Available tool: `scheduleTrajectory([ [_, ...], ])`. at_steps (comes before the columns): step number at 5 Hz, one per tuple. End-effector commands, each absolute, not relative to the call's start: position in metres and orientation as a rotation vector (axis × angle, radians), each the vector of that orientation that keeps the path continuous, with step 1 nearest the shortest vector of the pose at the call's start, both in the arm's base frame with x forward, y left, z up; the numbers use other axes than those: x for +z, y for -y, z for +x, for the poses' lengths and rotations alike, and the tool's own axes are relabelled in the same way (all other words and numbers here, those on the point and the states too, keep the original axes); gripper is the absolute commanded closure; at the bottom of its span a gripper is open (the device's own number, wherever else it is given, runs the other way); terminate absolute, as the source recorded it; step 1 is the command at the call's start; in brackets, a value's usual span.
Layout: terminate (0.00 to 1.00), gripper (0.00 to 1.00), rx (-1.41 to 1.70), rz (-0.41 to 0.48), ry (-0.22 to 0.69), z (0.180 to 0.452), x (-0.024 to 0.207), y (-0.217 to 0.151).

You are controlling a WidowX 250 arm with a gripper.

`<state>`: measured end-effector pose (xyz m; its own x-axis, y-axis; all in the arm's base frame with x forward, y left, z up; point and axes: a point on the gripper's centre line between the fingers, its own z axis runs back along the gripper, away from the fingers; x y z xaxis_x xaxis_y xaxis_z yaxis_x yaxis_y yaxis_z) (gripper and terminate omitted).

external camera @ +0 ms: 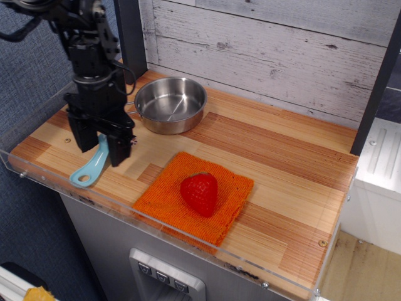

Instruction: Move the brush to the left of the orange cloth

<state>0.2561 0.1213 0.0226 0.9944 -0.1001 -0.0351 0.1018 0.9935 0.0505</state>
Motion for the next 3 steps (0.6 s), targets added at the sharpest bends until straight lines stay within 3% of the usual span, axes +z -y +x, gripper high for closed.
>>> scheduleTrajectory([
  [1,0.00,0.00,-0.129,0.101,0.123,0.267,0.092,-0.104],
  [2,0.00,0.00,-0.065,0.107,0.143,0.261,0.116,-0.089],
  [3,0.00,0.00,-0.042,0.100,0.139,0.260,0.123,-0.077],
])
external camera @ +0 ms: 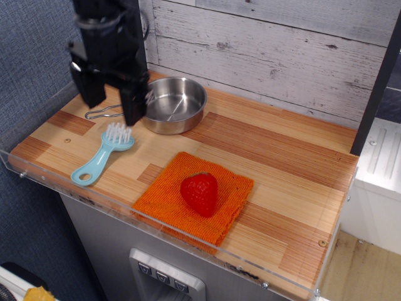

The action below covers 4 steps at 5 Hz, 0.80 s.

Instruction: Move the brush to the left of the orange cloth

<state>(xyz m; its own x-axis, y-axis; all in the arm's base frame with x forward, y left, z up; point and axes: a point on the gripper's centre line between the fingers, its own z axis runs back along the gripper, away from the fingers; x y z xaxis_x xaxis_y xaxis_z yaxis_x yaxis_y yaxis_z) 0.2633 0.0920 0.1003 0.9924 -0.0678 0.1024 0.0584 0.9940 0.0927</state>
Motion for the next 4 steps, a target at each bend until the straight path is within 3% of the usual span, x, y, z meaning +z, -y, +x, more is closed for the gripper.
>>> scheduleTrajectory([
  [1,0.00,0.00,-0.038,0.089,0.105,0.2638,0.1172,-0.0767],
  [4,0.00,0.00,0.074,0.039,0.148,0.2596,0.1142,-0.0824],
])
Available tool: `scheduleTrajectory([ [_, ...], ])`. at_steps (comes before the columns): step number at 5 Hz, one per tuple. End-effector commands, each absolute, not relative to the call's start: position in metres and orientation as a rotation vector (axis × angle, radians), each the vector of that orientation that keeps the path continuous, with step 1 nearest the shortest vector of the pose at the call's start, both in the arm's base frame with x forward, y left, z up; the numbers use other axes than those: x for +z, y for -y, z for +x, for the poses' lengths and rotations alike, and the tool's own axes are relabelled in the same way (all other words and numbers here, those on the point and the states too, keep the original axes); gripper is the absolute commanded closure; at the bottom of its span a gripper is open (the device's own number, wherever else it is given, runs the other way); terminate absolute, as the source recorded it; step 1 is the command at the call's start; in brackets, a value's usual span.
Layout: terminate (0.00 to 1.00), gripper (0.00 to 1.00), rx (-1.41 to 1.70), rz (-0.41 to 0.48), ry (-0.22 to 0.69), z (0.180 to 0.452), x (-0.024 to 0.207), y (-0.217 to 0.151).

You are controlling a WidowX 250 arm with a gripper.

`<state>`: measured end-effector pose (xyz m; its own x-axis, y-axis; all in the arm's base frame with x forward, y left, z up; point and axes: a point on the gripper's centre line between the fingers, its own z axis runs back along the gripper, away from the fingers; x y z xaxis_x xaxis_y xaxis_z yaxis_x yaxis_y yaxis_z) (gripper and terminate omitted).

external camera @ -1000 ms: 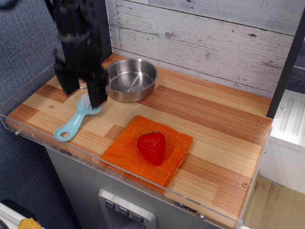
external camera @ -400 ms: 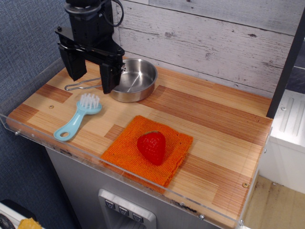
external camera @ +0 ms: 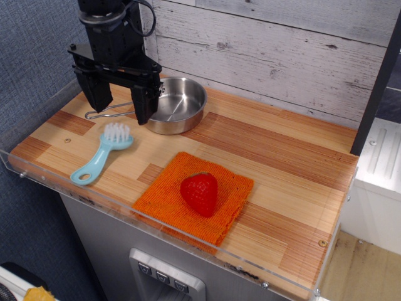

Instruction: Move the brush to the left of the orange cloth

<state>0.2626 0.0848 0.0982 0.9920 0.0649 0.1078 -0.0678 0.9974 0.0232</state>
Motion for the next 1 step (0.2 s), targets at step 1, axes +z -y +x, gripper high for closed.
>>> scheduleTrajectory([
  [1,1.00,0.00,0.074,0.039,0.148,0.2596,0.1142,-0.0824],
])
